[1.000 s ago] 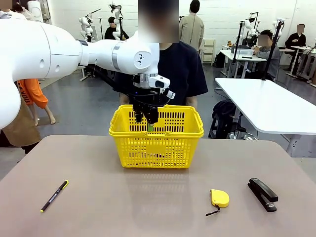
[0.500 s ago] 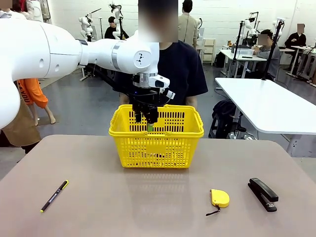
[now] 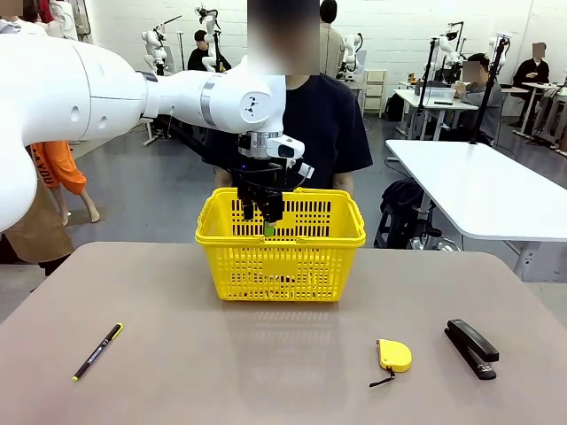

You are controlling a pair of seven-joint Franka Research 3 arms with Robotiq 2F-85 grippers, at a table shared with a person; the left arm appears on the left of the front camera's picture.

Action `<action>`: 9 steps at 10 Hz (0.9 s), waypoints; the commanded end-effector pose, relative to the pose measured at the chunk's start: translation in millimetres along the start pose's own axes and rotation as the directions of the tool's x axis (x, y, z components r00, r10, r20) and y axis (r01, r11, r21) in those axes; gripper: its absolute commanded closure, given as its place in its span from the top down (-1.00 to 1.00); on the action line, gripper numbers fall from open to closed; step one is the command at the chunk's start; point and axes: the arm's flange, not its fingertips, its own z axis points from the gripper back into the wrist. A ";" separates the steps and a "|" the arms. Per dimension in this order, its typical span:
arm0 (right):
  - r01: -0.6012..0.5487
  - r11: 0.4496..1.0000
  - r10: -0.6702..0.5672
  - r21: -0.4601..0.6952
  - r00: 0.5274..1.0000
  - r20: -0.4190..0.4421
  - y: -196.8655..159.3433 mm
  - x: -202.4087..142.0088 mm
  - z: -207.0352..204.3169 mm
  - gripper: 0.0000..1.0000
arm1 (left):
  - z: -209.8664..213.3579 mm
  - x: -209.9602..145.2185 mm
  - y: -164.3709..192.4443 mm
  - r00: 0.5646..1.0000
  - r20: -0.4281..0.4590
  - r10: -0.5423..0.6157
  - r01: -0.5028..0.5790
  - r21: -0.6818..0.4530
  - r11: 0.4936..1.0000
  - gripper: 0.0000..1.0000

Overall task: Place the items the person wants into the basket.
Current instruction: Pick up the item the person points to and place it in the Market Basket.

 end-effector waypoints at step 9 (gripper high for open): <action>0.009 1.000 -0.009 -0.005 1.000 -0.016 -0.2 -0.3 -1.5 1.00 | 127.7 -201.3 -28.5 0.961 0.255 -0.110 0.118 -0.018 0.993 1.00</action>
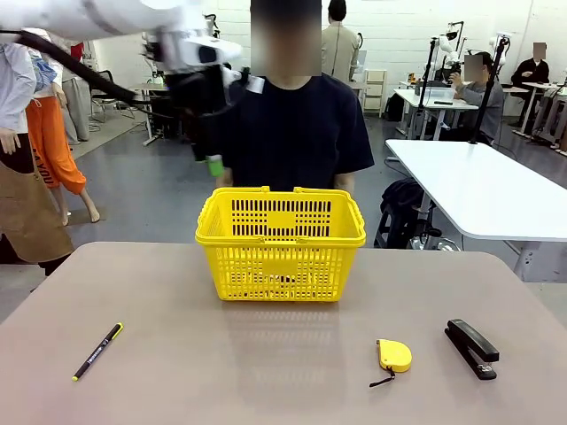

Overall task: Place the items the person wants into the basket.
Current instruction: Pick up the item the person points to and place it in the Market Basket.

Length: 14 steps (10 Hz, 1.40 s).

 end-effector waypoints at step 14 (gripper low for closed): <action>0.009 1.000 -0.009 -0.005 1.000 -0.015 0.0 -0.2 -1.4 1.00 | -29.7 -140.1 2.1 0.992 0.107 0.065 -0.064 -0.010 0.998 1.00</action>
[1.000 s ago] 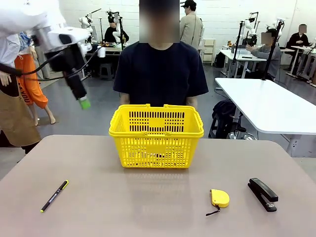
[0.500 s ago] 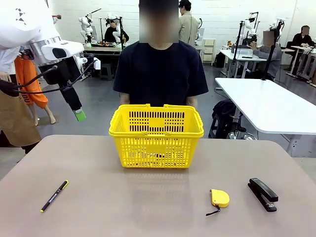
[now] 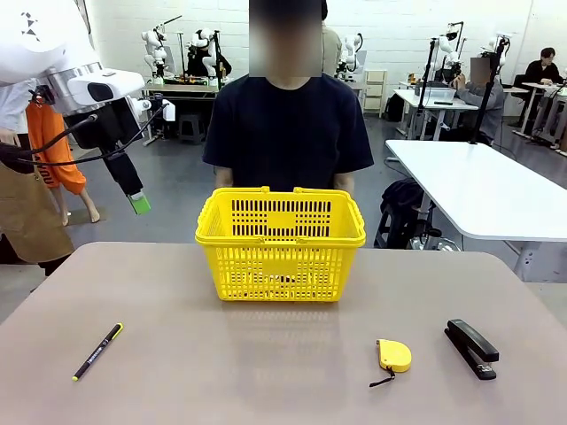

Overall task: Place the items the person wants into the basket.
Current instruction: Pick up the item the person points to and place it in the Market Basket.

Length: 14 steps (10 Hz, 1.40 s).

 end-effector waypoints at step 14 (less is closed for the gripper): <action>0.009 1.000 -0.009 -0.005 1.000 -0.015 -0.1 -0.3 -1.4 1.00 | 133.0 -246.4 18.7 0.829 0.554 -0.083 0.117 -0.026 0.993 1.00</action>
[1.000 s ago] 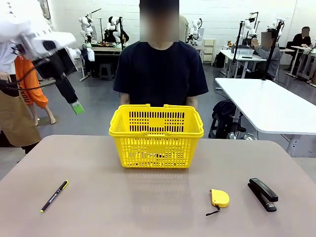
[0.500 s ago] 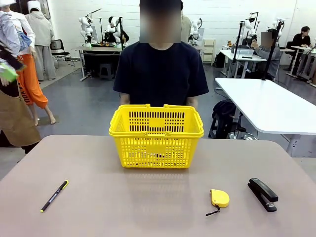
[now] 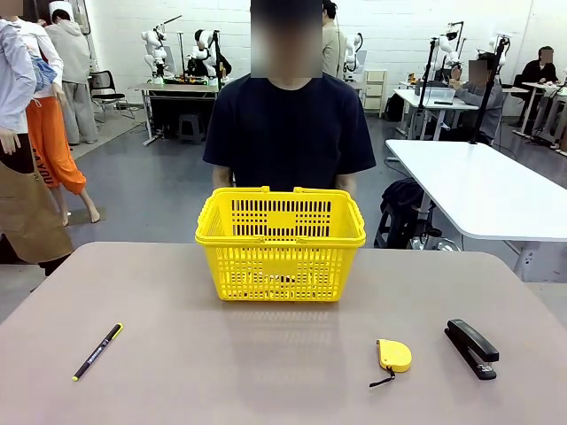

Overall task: Place the items the person wants into the basket.
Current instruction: Pick up the item the person points to and place it in the Market Basket.

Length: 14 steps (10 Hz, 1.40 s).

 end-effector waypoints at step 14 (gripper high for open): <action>0.009 1.000 -0.009 -0.005 1.000 -0.016 0.0 -0.2 -1.5 1.00 | -19.4 -29.1 20.8 0.989 0.146 0.005 0.007 -0.085 0.996 1.00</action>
